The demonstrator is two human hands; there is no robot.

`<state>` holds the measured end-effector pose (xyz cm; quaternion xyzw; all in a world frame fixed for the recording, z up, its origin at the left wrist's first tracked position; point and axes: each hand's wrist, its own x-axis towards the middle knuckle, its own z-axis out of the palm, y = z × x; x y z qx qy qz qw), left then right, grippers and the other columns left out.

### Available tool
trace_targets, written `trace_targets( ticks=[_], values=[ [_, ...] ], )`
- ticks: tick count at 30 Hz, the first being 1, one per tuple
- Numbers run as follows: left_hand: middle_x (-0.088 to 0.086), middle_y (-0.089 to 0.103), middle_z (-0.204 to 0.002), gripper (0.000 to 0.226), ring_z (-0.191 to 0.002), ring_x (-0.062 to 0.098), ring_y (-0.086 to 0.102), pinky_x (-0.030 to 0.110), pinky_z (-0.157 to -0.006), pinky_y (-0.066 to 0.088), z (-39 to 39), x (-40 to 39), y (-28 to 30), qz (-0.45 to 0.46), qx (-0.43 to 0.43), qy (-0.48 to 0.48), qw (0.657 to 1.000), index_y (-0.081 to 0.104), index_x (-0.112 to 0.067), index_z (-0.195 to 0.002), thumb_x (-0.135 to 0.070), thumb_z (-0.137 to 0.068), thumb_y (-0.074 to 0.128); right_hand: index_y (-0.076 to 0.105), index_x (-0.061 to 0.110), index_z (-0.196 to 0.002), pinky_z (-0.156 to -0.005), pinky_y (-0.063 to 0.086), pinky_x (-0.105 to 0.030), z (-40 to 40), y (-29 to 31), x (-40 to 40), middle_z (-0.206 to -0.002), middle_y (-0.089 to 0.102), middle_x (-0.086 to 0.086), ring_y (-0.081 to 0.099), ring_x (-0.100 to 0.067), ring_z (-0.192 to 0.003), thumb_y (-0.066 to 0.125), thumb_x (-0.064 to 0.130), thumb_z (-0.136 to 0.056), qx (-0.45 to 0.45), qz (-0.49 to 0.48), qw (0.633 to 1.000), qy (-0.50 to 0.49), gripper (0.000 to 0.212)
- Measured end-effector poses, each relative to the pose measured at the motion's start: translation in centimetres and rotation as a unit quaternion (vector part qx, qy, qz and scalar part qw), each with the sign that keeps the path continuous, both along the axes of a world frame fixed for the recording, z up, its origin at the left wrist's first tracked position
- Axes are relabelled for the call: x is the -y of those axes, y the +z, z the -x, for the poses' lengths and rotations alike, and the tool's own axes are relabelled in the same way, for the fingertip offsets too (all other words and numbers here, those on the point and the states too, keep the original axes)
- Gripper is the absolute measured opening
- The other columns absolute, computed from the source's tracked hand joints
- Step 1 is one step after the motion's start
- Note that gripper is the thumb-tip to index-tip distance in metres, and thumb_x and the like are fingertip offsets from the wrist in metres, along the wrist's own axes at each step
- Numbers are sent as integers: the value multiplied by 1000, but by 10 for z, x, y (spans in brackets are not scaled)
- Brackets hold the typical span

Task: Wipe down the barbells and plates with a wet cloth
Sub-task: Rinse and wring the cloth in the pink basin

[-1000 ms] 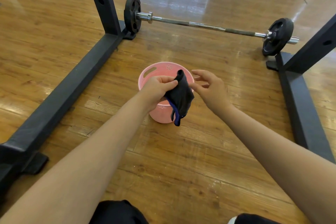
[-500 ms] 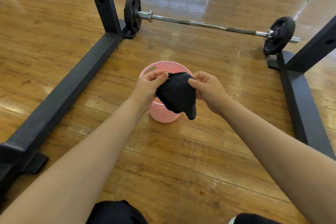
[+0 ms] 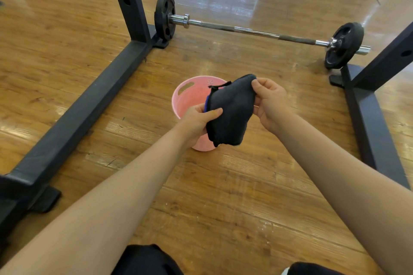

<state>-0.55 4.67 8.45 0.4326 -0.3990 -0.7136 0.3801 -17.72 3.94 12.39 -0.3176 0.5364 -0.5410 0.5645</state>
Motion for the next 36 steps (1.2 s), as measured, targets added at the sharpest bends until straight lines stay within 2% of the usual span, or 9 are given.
trace_targets(
  ticks=[3,8,13,18,23,26,28,31,36],
  values=[
    [4,66,-111,15,-105,19,62,36,-88,52,4,1,6,-6,21,25,999,60,-16,-109,-16,-97,50,53,17,-119,-74,55,-31,6,-6,-2,-116,64,-6,65,-21,-102,56,20,-94,75,-38,994,69,26],
    [4,66,-104,15,-97,17,63,30,-78,54,5,4,11,-25,8,51,998,59,-16,-105,-18,-100,46,41,14,-141,-71,54,-28,8,-12,-6,-118,62,-7,65,-20,-97,61,-6,-85,-6,-96,989,115,63],
    [7,69,-99,16,-92,18,66,29,-75,55,-2,2,7,-27,66,-10,997,63,-8,-104,-2,-89,59,53,15,-131,-74,55,-28,14,-8,-5,-104,62,-2,62,-16,-95,61,-6,-86,-30,-56,998,16,51],
    [1,68,-91,15,-96,21,64,34,-88,52,1,5,6,31,149,114,982,64,-19,-87,-4,-87,64,51,12,-133,-79,55,-25,18,-3,-7,-113,63,-10,63,-17,-101,61,-13,-82,-76,-46,991,97,58],
    [3,69,-92,10,-95,22,65,36,-86,54,-2,7,3,26,130,163,978,65,-16,-88,-7,-87,66,42,16,-142,-102,45,-36,17,0,-8,-113,64,-4,60,-16,-107,65,-12,-79,-240,-17,962,130,73],
    [3,69,-92,9,-87,15,66,27,-71,55,0,6,10,3,44,147,988,64,-13,-96,-7,-91,59,20,20,-151,-97,47,-34,15,-8,-10,-110,67,-3,63,-14,-102,63,-12,-81,-179,-29,972,152,88],
    [3,68,-96,11,-91,16,64,30,-77,54,1,7,11,1,23,131,991,64,-14,-99,-9,-93,57,6,24,-152,-85,51,-30,14,-18,-14,-104,70,-3,66,-15,-97,59,-14,-82,-112,-72,974,184,96],
    [2,67,-99,14,-102,21,61,33,-86,51,0,9,8,15,60,119,991,64,-15,-101,-8,-94,54,14,22,-152,-70,48,-23,15,-24,-19,-91,70,1,66,-12,-87,58,-11,-84,-136,-87,971,175,87],
    [0,67,-95,15,-96,20,62,27,-76,51,-5,9,1,19,99,143,985,64,-12,-101,-3,-93,54,36,19,-145,-96,40,-36,24,-25,-6,-90,66,5,59,-17,-105,56,-2,-90,-118,-27,992,29,62]
  ],
)
